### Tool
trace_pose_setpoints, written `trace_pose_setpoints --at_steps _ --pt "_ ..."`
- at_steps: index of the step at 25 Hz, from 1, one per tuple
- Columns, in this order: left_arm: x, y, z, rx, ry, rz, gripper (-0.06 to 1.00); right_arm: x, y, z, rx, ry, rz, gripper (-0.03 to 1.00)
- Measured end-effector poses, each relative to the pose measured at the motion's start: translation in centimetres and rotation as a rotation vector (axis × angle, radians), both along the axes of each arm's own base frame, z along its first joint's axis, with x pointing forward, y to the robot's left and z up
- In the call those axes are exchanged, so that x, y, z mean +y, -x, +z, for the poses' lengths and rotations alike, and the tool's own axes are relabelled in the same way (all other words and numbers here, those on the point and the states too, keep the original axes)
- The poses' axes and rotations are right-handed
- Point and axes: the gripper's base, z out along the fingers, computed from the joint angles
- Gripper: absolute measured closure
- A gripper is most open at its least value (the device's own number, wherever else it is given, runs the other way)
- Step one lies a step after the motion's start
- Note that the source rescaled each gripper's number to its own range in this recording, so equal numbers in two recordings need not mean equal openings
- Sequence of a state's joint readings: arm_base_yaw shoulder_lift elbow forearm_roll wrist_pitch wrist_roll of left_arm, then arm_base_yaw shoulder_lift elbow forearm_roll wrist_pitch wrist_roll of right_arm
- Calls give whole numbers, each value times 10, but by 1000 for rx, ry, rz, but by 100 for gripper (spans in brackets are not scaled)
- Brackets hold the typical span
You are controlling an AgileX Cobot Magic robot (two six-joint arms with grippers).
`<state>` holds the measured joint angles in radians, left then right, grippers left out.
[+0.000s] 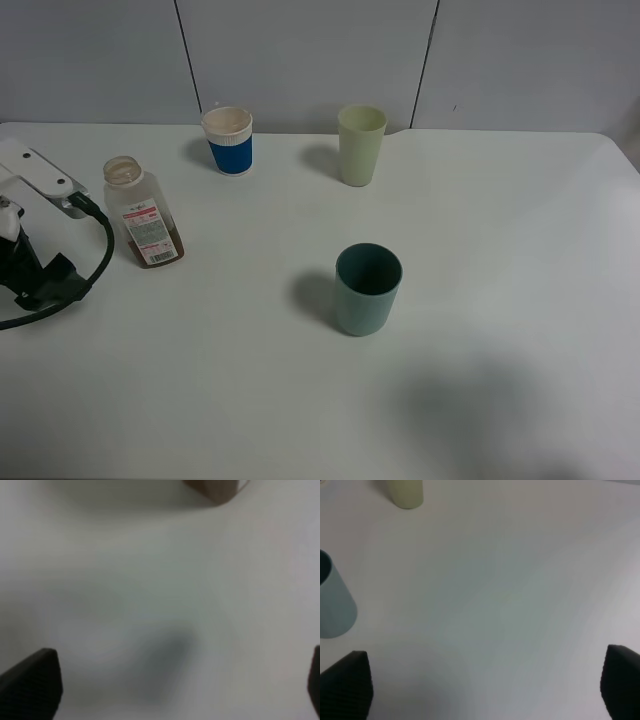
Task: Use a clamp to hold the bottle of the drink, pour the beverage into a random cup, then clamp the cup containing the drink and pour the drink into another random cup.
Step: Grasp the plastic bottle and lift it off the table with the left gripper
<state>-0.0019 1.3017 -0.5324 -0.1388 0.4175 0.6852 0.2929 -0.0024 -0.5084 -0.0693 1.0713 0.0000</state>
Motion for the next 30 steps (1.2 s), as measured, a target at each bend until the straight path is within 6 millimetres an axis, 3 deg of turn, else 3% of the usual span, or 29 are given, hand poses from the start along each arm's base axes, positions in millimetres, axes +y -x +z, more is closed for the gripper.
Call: trace_pose_setpoints --at_steps 14,20,24,30 --pt "-2 -23 -42 40 -64 -100 -6 0 0 0 0 0 0 23" --pt "-18 -29 -44 -26 -75 -120 -6 0 0 0 0 0 0 23" --pt "-22 -39 -39 -138 -18 -27 -6 0 0 0 0 0 0 23" --pt "-28 -31 -45 -239 63 -60 -6 0 0 0 0 0 0 23"
